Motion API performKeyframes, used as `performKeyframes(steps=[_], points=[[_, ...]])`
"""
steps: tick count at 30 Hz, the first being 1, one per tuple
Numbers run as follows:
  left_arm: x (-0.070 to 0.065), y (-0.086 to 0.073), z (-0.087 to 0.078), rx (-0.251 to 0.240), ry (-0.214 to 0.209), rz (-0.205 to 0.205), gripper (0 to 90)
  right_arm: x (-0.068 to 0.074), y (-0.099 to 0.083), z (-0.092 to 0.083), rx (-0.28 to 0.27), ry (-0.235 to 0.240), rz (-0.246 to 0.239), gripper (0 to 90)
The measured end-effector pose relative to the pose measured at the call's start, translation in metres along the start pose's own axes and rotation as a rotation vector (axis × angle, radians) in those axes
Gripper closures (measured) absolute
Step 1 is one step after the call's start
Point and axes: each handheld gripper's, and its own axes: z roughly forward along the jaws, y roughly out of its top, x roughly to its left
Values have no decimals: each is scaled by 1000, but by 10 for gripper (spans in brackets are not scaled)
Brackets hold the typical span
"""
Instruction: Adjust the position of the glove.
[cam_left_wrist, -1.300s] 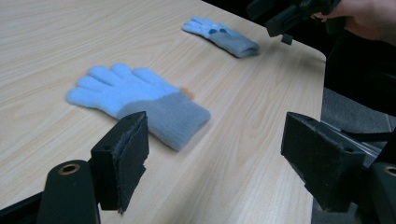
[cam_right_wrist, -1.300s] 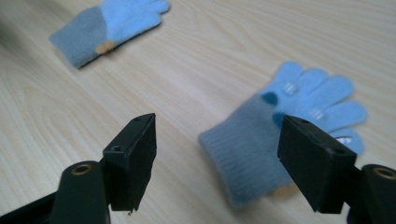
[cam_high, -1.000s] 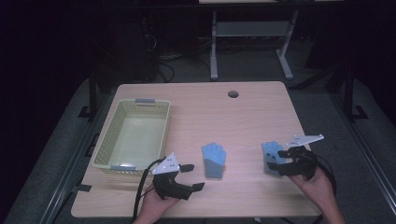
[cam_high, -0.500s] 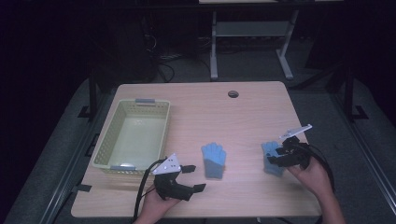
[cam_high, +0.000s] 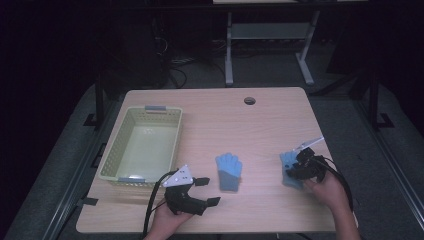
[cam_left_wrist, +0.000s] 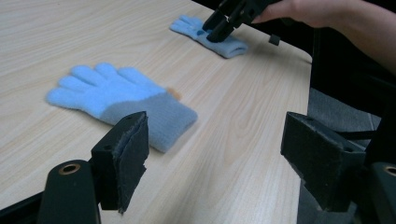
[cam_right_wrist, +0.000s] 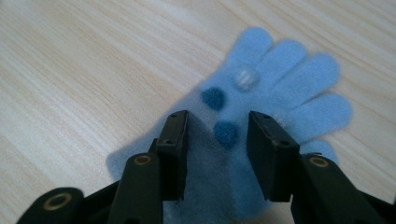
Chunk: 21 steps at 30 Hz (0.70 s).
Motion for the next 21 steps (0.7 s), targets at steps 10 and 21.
performKeyframes(steps=[10,21], points=[[2,0,2,3,2,-8,234,-2,-12,-1,-73,-19,76,738],[3,0,0,0,8,-1,234,3,-16,-7,-96,-12,116,830]])
